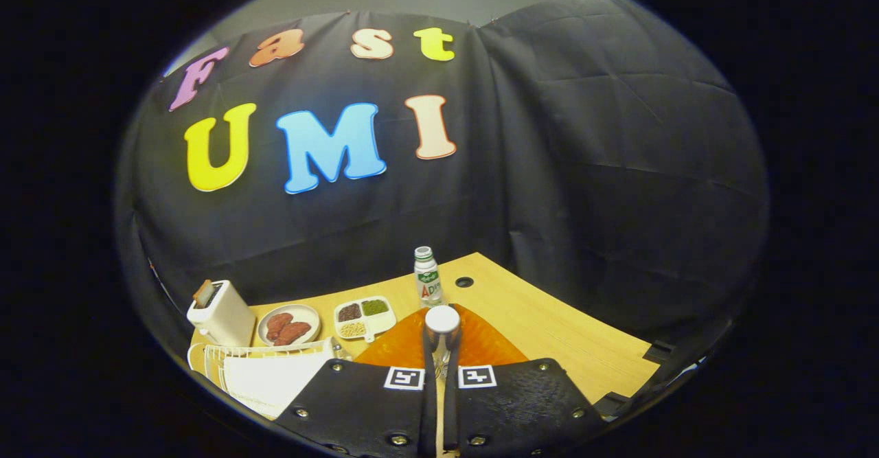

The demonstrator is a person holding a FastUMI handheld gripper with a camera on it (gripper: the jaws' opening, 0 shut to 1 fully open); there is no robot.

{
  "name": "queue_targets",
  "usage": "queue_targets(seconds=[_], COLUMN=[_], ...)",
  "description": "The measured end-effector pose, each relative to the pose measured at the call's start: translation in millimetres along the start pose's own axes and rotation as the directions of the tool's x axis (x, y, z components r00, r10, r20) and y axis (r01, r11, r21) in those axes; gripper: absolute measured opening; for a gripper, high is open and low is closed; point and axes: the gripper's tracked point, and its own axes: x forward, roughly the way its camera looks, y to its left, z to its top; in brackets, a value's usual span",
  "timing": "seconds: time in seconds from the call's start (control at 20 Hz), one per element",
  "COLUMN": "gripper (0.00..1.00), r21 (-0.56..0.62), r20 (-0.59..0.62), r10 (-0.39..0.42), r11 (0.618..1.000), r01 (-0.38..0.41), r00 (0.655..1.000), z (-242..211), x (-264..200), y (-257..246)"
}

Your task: Take the plate from the dish rack, then take the spoon from the basket and place it into the plate.

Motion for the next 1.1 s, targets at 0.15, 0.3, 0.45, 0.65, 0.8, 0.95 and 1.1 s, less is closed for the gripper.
queue_targets(seconds=[0.15, 0.3, 0.45, 0.65, 0.8, 0.95, 1.1], gripper=[0.04, 0.04, 0.04, 0.04, 0.04, 0.04, 0.04], r21=[-0.046, -0.08, -0.108, -0.143, -0.17, -0.211, -0.231], r20=[-0.02, -0.055, -0.096, -0.151, -0.185, -0.212, -0.246], r10=[0.091, 0.191, 0.284, 0.369, 0.399, 0.414, 0.423], r11=[0.995, 0.977, 0.95, 0.91, 0.887, 0.865, 0.848], r01=[-0.092, -0.195, -0.294, -0.389, -0.429, -0.455, -0.477], r00=[0.996, 0.98, 0.954, 0.917, 0.898, 0.885, 0.872], z=[-12.2, -34.0, -57.3, -91.8, -118.7, -141.4, -163.6], x=[-26.6, -53.1, -79.8, -107.1, -118.4, -126.4, -129.3], y=[40.3, 84.0, 123.5, 163.6, 184.6, 198.8, 208.8])
